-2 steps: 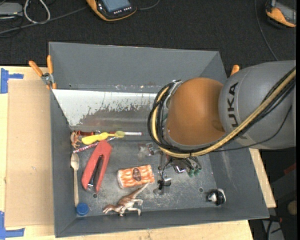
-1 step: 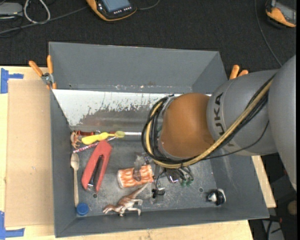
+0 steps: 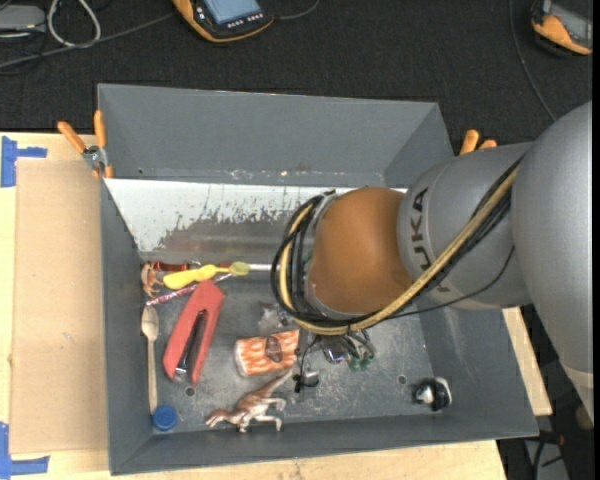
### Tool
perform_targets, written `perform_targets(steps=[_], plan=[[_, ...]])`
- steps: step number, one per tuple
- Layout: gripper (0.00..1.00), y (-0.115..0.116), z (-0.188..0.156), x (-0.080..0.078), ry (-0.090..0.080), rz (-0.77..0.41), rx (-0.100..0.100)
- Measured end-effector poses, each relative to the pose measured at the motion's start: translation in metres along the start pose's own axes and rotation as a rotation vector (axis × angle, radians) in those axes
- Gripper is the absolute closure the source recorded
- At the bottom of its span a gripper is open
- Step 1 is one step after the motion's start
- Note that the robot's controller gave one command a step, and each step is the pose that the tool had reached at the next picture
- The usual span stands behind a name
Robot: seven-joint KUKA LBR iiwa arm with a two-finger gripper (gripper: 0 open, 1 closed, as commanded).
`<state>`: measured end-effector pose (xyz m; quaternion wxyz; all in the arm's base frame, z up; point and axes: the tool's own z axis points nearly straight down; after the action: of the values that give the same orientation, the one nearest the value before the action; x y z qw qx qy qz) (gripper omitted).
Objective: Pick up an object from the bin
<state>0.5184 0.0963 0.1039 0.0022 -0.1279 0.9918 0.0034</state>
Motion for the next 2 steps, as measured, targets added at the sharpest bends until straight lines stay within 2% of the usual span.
perform_targets(steps=[1, 2], plan=[[1.00, -0.0078, 0.0313, 0.0077, 0.013, 0.071, 0.001], [1.00, -0.0077, 0.0313, 0.0077, 0.013, 0.070, 0.001]])
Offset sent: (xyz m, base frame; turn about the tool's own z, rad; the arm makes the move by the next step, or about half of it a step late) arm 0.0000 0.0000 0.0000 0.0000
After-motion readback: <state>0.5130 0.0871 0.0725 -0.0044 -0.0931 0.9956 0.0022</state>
